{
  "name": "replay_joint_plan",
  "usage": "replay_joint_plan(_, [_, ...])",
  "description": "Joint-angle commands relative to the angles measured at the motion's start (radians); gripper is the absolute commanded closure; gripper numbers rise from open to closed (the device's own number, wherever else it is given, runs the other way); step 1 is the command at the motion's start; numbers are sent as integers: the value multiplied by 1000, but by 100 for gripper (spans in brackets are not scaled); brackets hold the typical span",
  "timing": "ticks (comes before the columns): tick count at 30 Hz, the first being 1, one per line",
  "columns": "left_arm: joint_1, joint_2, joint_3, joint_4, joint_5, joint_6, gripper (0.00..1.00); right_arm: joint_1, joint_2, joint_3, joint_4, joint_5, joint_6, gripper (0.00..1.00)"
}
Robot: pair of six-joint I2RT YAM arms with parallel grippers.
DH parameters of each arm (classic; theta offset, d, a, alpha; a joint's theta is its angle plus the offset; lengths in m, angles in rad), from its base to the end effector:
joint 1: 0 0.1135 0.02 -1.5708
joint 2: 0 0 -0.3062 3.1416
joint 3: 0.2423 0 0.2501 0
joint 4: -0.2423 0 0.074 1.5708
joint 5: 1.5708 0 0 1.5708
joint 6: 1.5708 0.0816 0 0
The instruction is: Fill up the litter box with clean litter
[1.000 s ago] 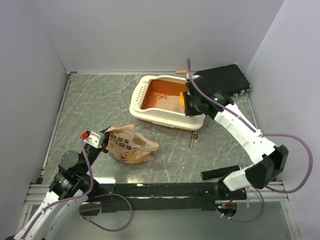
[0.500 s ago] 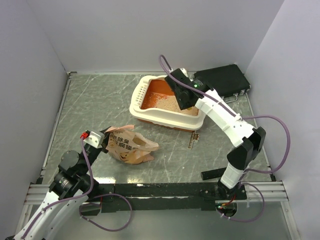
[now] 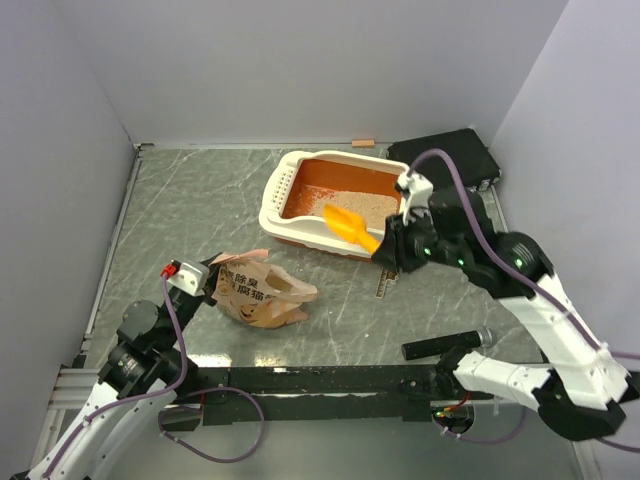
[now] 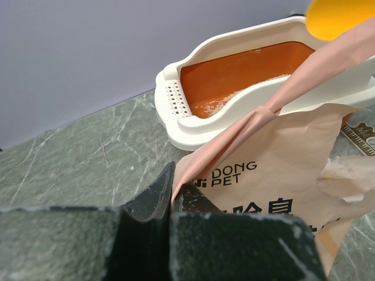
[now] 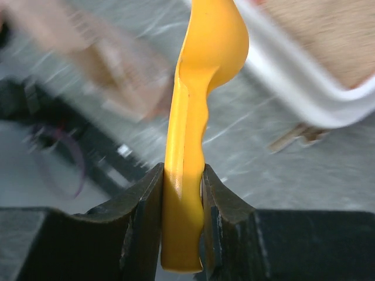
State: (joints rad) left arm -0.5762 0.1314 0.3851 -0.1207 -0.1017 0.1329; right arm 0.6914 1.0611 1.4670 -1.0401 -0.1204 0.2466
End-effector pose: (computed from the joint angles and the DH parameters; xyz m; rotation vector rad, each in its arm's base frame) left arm 0.0802 -0.0422 0.2932 0.4221 1.3819 -0.2907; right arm 0.1438 0.1318 0.4399 -0.5699 2.2056 0.6430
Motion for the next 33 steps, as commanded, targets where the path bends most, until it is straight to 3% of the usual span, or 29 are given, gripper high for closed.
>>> replay_joint_plan(1, [9,-4,54,159,-6,-19,99,7,-52,-114,55,-358,57,100])
replay_joint_plan(8, [10,-4,51,158,-6,-18,99,28,-127,-241,156,-519,128,100])
replay_joint_plan(25, [10,-16,41,171,82,-15,99,73,-38,-243,193,-423,108,100])
replay_joint_plan(33, [10,-13,38,181,168,-18,99,85,39,-250,193,-496,71,100])
